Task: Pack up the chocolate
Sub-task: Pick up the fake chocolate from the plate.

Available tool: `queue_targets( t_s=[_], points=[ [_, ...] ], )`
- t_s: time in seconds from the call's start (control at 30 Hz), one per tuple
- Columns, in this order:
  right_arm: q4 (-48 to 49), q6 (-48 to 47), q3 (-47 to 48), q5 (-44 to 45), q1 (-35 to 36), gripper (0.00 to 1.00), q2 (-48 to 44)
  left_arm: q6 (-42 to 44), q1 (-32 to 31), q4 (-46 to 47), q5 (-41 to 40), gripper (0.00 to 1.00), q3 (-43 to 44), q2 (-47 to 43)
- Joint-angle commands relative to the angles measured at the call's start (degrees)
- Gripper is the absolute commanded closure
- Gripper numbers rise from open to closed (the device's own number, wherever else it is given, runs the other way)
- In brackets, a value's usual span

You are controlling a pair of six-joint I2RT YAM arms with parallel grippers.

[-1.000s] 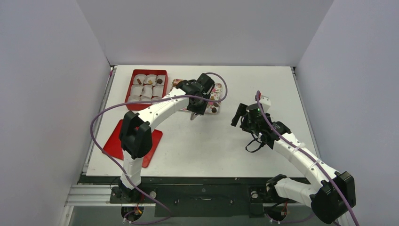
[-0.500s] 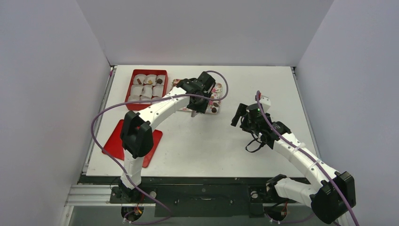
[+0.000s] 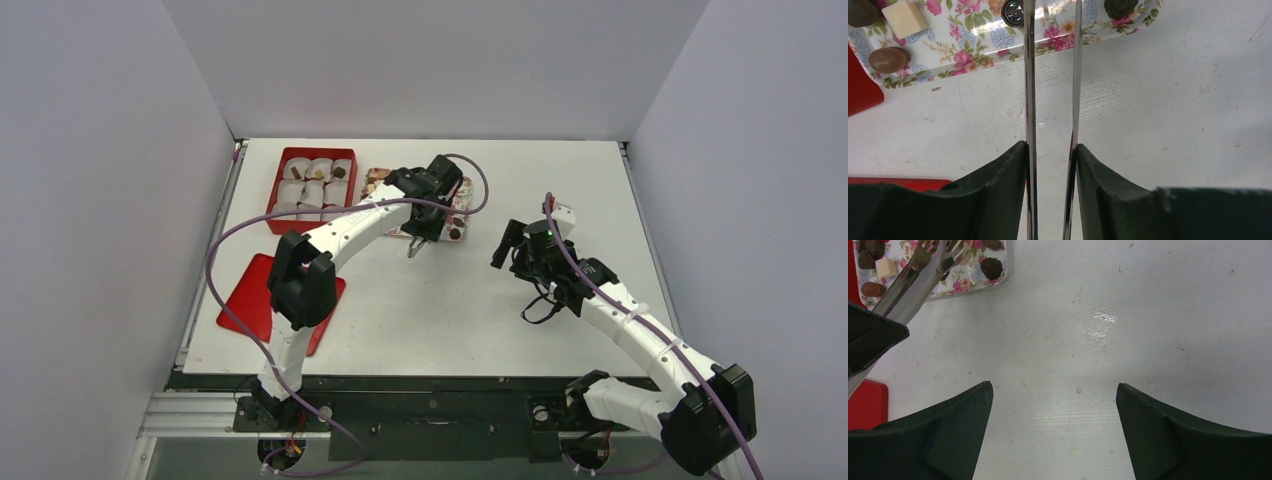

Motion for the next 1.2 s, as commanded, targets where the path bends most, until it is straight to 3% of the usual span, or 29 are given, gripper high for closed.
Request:
queue_targets(
  t_s=[0.0, 0.27, 0.53, 1.17],
  points=[
    [1.86, -0.03, 0.45, 0.48, -0.38, 0.11, -1.57, 1.05, -0.31, -0.23, -1.35, 0.65, 3.11, -0.35],
    [1.86, -0.02, 0.63, 0.26, -0.38, 0.11, -1.23, 1.36, -0.37, -0.77, -2.11, 0.66, 2.82, -1.86],
    [1.66, -0.24, 1.58, -0.09, -0.36, 0.11, -0.79, 1.36, -0.31, -0.56, -2.74, 0.74, 3.26, -2.68],
    [1.41, -0.57, 2.59, -0.10, -0.38, 0.11, 0.43, 1.41, 0.09, -1.07, -2.94, 0.75, 5.68, -3.62]
  ],
)
